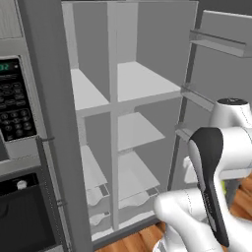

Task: Retrieve a lemon from the fridge and place it on the cutting board with the fish.

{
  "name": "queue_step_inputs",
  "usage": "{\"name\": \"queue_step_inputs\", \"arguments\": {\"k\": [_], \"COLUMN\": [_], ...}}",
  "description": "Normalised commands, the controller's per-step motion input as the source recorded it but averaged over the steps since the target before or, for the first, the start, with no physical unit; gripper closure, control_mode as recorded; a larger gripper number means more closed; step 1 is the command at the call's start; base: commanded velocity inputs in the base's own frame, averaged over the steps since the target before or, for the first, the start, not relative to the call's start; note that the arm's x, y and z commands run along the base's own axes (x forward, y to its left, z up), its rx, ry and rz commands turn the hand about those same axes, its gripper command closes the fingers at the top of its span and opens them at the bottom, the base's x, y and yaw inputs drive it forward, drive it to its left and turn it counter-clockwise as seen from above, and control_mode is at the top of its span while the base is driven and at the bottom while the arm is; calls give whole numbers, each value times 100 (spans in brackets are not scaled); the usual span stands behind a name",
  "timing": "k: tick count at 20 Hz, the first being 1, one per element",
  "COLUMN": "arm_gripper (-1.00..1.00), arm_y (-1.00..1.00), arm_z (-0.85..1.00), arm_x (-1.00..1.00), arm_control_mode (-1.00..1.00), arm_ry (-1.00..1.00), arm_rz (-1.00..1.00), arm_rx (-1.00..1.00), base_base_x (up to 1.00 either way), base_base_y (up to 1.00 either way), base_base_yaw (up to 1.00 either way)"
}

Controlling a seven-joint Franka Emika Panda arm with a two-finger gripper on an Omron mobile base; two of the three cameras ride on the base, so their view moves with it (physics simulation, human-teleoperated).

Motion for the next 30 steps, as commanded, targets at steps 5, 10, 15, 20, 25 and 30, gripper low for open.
{"name": "queue_step_inputs", "arguments": {"k": [5,10,15,20,25,30], "arm_gripper": [100,100,100,100,100,100], "arm_y": [0,0,0,0,0,0], "arm_z": [0,0,0,0,0,0], "arm_x": [0,0,0,0,0,0], "arm_control_mode": [100,100,100,100,100,100], "arm_ry": [0,0,0,0,0,0], "arm_rz": [0,0,0,0,0,0], "arm_rx": [0,0,0,0,0,0], "base_base_x": [-70,-61,-9,7,19,83], "base_base_y": [-44,-74,-81,-62,-69,-74], "base_base_yaw": [-2,-27,-63,-79,-75,-45]}}
